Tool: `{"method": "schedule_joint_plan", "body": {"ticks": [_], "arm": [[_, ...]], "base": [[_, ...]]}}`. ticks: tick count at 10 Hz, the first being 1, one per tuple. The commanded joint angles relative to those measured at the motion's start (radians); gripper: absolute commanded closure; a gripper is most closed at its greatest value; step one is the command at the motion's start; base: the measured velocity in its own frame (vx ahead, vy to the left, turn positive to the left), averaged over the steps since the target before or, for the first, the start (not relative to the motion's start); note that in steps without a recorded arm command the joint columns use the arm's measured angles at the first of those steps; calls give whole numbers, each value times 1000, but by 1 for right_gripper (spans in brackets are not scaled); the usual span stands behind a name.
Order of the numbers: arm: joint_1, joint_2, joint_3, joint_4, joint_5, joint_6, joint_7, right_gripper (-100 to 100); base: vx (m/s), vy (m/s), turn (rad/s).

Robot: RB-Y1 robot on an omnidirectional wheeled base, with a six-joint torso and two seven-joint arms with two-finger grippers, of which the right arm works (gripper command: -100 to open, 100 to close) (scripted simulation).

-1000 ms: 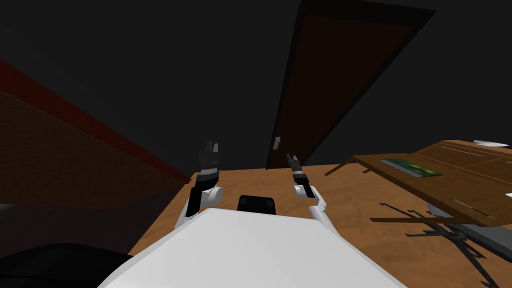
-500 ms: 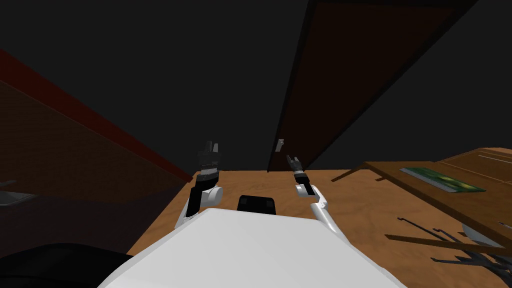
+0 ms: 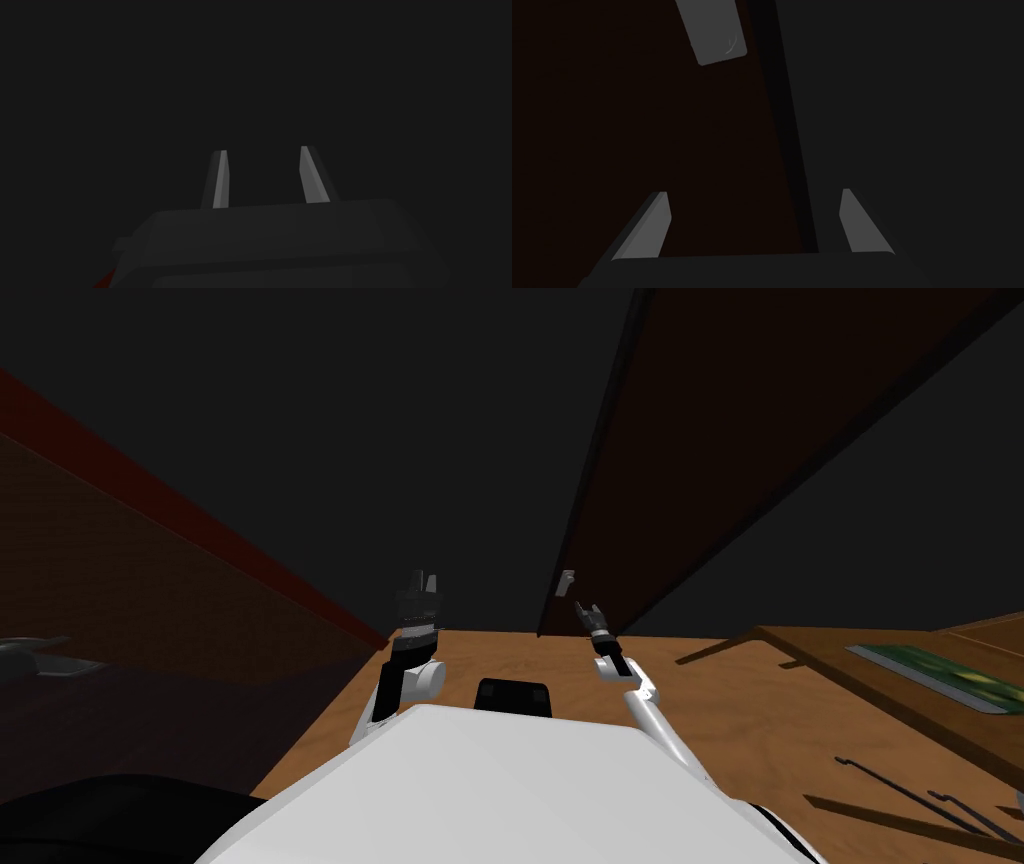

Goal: Pull the door open

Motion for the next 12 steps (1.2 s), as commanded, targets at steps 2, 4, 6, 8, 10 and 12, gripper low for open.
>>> {"method": "schedule_joint_plan", "body": {"ticks": [2, 4, 6, 8, 10, 12], "arm": [[-26, -19, -3, 57, 2, 8, 44, -100], [-48, -36, -5, 110, 4, 16, 84, -100], [-61, -46, -7, 142, 5, 20, 109, -100], [-75, -57, -8, 176, 7, 25, 135, -100], [-89, -68, -10, 209, 8, 30, 160, -100], [-83, -61, -14, 195, 8, 34, 158, -100]], "base": [[86, -30, 81], [95, -25, 102], [90, -30, 62], [65, -23, 52], [80, -31, 68], [85, -8, 16]]}}
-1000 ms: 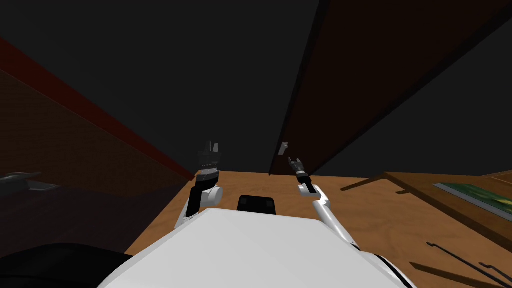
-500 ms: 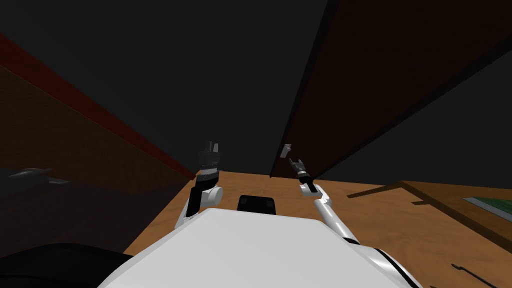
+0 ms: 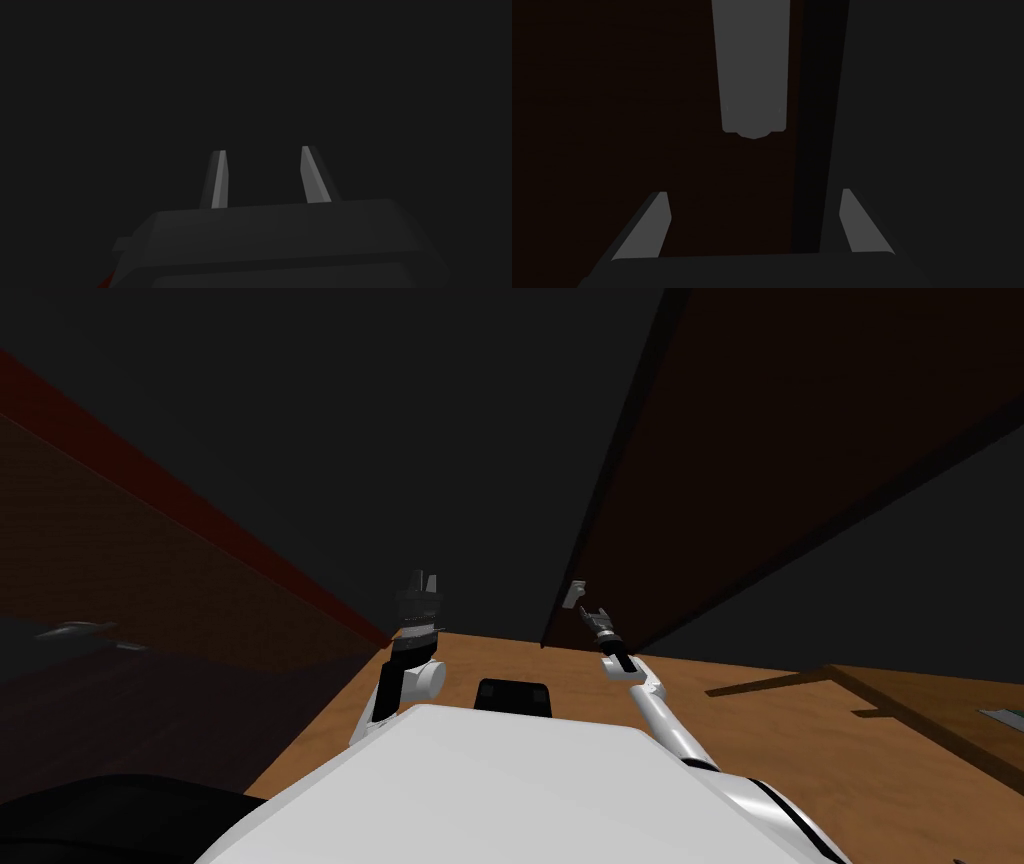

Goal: Pull the door open

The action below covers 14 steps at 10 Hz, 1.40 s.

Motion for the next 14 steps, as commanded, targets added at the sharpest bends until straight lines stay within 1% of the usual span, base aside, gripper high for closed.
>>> {"method": "schedule_joint_plan", "body": {"ticks": [1, 7, 8, 9, 14], "arm": [[-3, 2, -3, 4, 0, 1, 2, -100], [-17, 12, -19, 23, 1, 4, 13, -100], [-16, 11, -17, 22, 1, 4, 12, -100], [-16, 11, -17, 22, 1, 4, 12, 100], [-16, 11, -17, 22, 1, 4, 12, 100]], "base": [[203, -36, 26], [199, -23, 33], [95, -6, 7], [-14, 0, 1], [-18, 1, 1]]}}
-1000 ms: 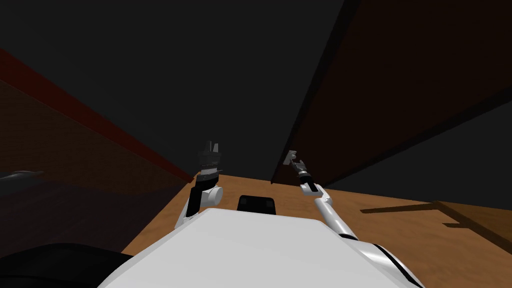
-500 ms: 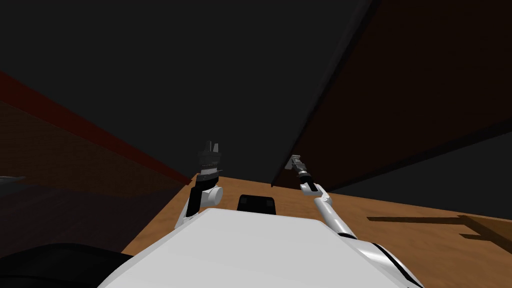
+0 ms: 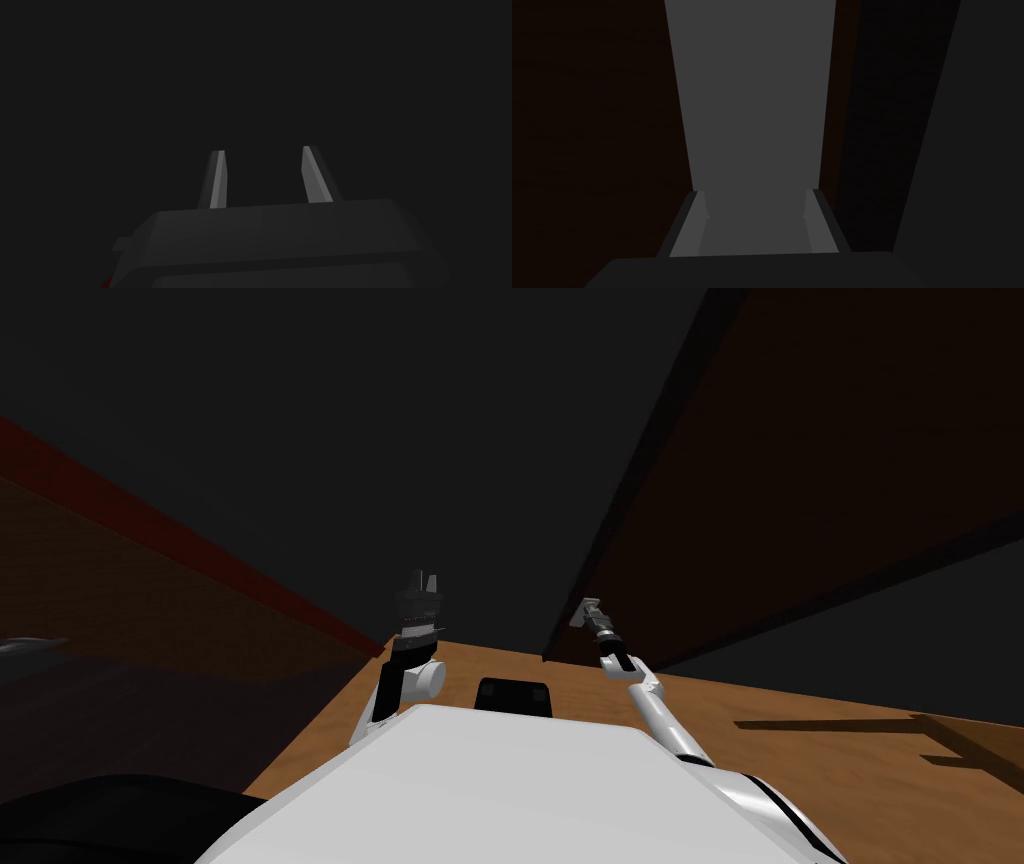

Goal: Pull the door open

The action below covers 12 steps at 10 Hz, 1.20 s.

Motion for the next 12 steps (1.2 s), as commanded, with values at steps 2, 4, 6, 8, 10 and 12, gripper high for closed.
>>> {"method": "schedule_joint_plan", "body": {"ticks": [2, 4, 6, 8, 10, 12], "arm": [[-5, 1, 2, 5, -11, -1, -46, 100], [-9, 3, 4, 9, -20, -1, -84, 100], [-14, 4, 6, 14, -31, -2, -126, 100], [-20, 6, 9, 20, -43, -3, -175, 100], [-26, 8, 12, 27, -58, -4, -232, 100], [-33, 10, 15, 34, -73, -5, -288, 100]], "base": [[-22, -18, 34], [-24, -19, 25], [-31, -20, 30], [-32, -25, 33], [-39, -30, 49], [-41, -30, 42]]}}
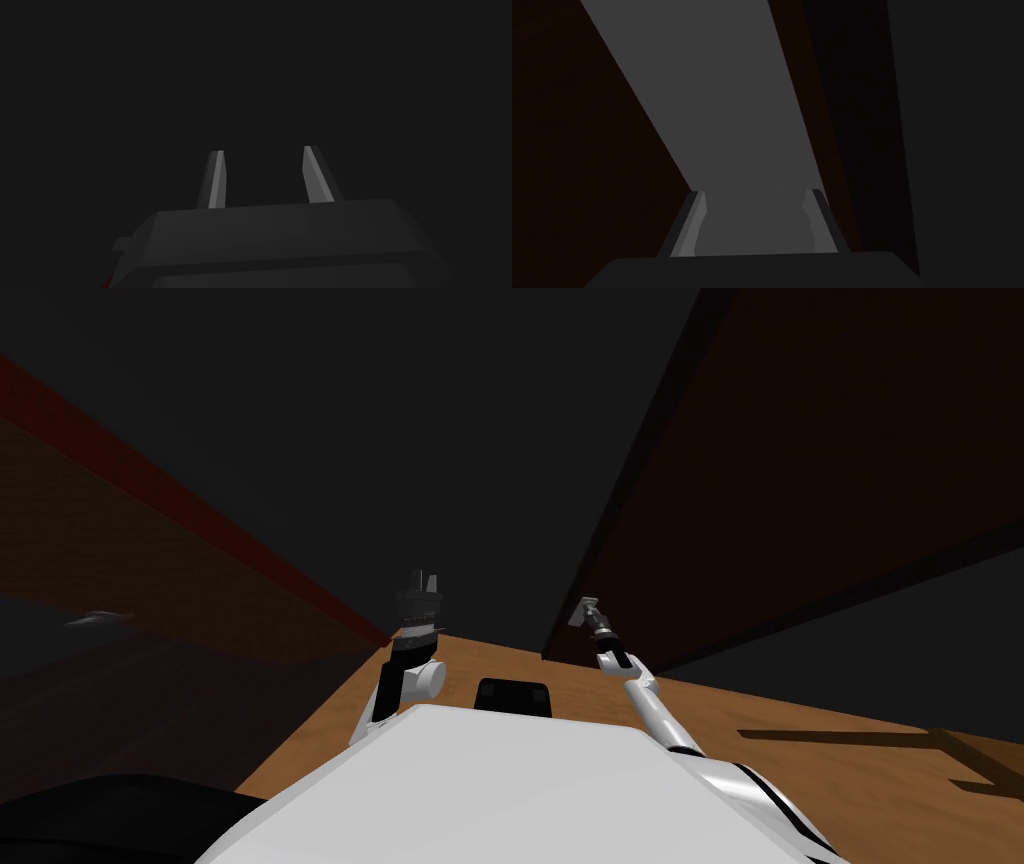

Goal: Pull the door open

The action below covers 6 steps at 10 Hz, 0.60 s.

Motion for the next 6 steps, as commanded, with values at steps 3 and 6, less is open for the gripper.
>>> {"method": "schedule_joint_plan", "body": {"ticks": [3, 6], "arm": [[-10, 4, 5, 11, -24, -2, -91, 100], [-19, 6, 9, 20, -43, -3, -161, 100]], "base": [[-37, -23, 36], [-37, -24, 34]]}}
